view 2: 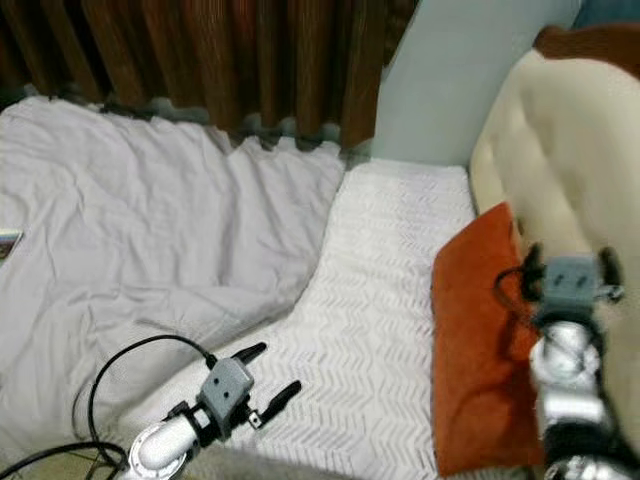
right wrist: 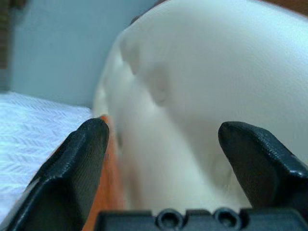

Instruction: Clean up the room

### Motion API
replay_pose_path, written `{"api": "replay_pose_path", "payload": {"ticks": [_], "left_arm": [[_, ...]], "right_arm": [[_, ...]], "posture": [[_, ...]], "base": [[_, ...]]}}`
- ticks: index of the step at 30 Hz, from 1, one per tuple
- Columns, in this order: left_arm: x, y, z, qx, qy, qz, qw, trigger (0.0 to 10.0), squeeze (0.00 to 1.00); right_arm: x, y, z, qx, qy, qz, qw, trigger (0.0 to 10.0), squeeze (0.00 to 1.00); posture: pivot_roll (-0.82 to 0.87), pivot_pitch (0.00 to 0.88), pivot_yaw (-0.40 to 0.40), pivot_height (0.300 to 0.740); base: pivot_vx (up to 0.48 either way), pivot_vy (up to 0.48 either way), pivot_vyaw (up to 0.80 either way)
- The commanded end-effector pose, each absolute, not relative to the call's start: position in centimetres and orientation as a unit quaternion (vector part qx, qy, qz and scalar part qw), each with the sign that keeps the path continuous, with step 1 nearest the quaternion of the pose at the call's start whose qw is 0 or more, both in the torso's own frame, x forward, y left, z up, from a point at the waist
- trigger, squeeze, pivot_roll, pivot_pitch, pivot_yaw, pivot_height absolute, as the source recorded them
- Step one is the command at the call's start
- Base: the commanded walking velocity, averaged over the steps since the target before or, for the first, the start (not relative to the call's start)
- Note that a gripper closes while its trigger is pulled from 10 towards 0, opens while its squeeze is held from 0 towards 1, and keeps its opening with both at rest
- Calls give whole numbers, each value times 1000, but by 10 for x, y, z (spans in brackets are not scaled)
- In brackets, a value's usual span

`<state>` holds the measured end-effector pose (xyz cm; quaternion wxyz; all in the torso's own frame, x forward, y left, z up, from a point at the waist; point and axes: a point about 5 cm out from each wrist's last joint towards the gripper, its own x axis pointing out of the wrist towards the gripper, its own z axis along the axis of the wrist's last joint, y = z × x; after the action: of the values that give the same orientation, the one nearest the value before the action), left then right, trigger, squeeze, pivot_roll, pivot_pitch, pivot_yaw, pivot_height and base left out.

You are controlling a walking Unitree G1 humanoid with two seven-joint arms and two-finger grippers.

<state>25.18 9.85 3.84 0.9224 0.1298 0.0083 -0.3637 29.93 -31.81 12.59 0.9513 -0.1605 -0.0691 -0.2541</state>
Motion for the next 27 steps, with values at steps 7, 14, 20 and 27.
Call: {"api": "replay_pose_path", "payload": {"ticks": [7, 14, 20, 27], "left_arm": [[268, 124, 57, 153, -4, -237, 959, 10000, 0], [262, 148, 62, 89, 4, -151, 984, 10000, 0], [261, 144, 65, 56, 7, -132, 990, 10000, 0], [267, 138, 66, 40, 27, -142, 989, 10000, 0]], "right_arm": [[239, -256, 54, -49, -4, -196, 979, 10000, 1000], [210, -250, 22, -2, 66, -180, 981, 10000, 169], [216, -248, 27, 2, 67, -166, 984, 10000, 0], [238, -238, 31, 25, 70, -126, 989, 10000, 0]], "posture": [[20, 0, -45, 740], [5, 0, -39, 740], [4, 0, -40, 740], [2, 0, -35, 740]], "base": [[0, 0, 0], [0, 0, 0], [0, 0, 0], [0, 64, 0]]}}
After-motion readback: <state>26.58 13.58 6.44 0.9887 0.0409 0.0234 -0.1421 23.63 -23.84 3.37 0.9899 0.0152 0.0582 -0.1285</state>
